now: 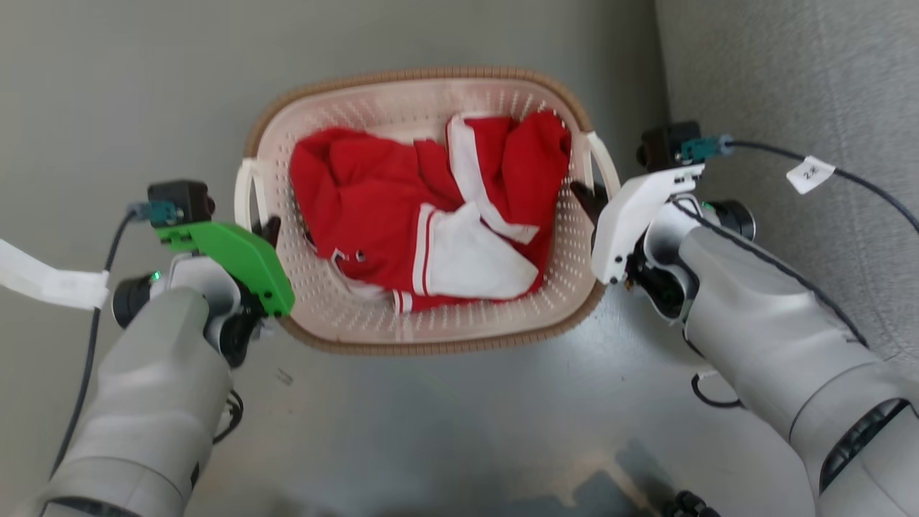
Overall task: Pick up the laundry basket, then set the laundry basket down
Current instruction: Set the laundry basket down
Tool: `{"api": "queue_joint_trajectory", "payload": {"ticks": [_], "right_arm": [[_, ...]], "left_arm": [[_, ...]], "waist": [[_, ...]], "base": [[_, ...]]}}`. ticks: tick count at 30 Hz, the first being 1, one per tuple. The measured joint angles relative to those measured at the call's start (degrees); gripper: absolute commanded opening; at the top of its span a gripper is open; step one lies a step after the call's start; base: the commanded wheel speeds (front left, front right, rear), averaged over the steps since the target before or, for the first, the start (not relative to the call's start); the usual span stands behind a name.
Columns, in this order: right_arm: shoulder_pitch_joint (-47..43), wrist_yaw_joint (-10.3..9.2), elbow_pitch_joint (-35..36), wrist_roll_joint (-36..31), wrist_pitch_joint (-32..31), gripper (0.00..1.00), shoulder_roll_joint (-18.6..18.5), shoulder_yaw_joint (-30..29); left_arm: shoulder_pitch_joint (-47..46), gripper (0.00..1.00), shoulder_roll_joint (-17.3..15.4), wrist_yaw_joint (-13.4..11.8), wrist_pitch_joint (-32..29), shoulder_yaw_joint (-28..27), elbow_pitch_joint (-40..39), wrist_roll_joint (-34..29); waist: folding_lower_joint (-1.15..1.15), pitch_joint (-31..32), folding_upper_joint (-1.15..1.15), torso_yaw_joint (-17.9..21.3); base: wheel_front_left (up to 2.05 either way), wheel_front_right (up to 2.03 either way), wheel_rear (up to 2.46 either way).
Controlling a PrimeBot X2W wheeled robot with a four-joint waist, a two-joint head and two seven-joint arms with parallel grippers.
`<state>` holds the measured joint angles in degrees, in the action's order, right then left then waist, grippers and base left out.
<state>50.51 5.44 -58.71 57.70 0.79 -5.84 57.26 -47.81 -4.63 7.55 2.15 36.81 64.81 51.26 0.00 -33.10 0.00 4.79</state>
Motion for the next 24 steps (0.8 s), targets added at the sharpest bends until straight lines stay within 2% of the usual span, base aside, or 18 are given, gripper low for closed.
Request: {"api": "queue_joint_trajectory", "payload": {"ticks": [24], "right_arm": [[8.0,0.08,-1.9,-0.8,6.8,0.00,0.3,-1.1]], "left_arm": [[-9.1,0.00,-0.5,0.0,3.7,-0.4,-0.3,-1.8]], "waist": [[0.01,-17.1,0.00,-0.3]], "base": [[0.00,0.00,0.00]]}}
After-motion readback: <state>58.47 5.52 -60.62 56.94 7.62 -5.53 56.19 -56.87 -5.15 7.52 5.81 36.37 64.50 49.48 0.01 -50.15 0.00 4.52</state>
